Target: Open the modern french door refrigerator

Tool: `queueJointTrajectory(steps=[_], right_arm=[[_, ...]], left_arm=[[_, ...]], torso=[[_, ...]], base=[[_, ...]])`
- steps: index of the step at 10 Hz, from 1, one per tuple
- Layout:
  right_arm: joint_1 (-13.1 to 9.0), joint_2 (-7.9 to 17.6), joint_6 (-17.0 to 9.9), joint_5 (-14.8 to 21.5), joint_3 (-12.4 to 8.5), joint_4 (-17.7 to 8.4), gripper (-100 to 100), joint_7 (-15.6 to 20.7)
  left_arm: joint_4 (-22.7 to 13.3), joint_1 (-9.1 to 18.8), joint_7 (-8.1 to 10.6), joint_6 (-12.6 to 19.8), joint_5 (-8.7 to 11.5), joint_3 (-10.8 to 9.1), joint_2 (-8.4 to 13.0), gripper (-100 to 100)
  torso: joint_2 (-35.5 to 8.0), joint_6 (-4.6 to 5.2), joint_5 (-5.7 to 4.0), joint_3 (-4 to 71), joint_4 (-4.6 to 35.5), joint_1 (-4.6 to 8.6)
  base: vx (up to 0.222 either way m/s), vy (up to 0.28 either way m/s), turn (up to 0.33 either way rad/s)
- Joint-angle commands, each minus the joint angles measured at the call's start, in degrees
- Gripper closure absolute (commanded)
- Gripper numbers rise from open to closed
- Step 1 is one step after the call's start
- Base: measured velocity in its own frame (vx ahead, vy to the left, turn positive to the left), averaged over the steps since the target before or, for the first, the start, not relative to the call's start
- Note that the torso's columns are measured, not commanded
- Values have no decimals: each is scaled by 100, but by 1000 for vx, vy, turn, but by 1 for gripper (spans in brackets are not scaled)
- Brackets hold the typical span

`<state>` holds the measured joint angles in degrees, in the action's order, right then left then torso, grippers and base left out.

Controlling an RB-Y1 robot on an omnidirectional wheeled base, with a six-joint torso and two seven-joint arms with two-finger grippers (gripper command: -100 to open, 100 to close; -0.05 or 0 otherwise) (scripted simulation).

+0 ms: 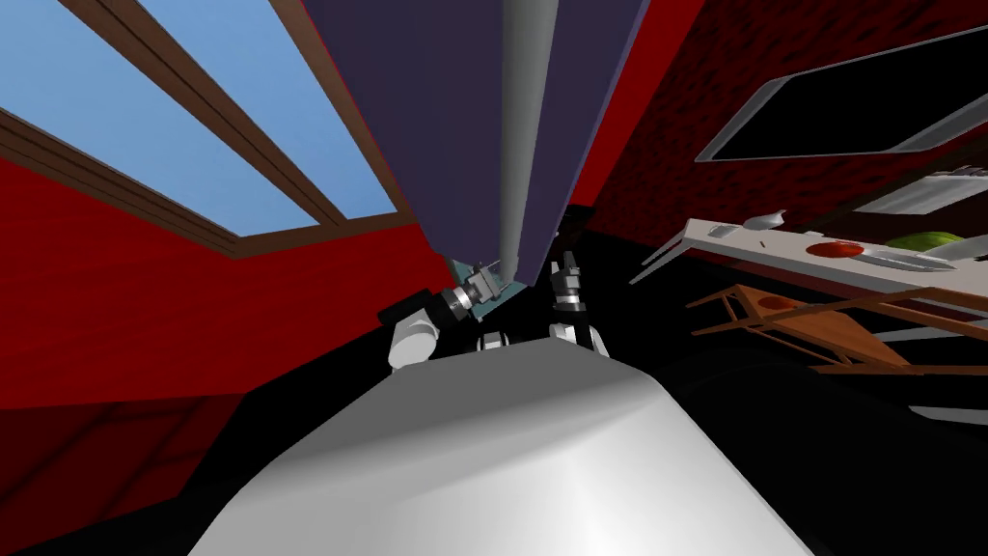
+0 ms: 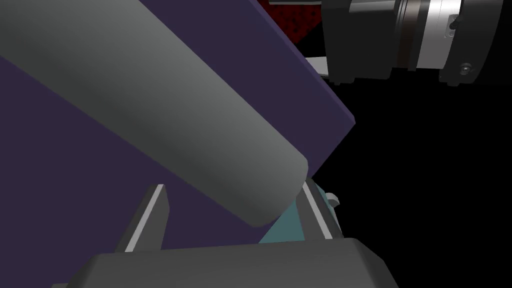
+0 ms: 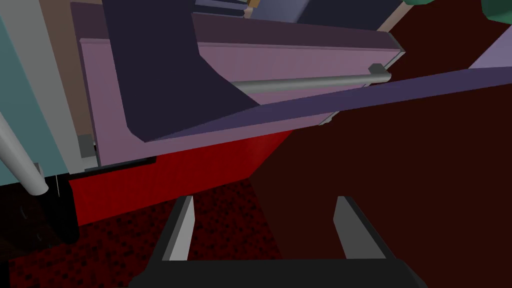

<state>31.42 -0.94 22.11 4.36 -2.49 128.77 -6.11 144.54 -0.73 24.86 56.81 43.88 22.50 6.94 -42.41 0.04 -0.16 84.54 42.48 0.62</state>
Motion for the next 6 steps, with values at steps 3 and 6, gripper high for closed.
queueJointTrajectory(steps=[3,6], right_arm=[[0,-1,0,0,1,1,0,0],[0,-1,0,0,1,0,0,0]], left_arm=[[228,422,333,639,219,-187,-192,-100],[409,717,562,1093,386,-317,-327,-100]], torso=[[38,9,0,26,-20,-16],[12,13,21,37,11,-74]], base=[[24,-42,135],[26,-34,179]])
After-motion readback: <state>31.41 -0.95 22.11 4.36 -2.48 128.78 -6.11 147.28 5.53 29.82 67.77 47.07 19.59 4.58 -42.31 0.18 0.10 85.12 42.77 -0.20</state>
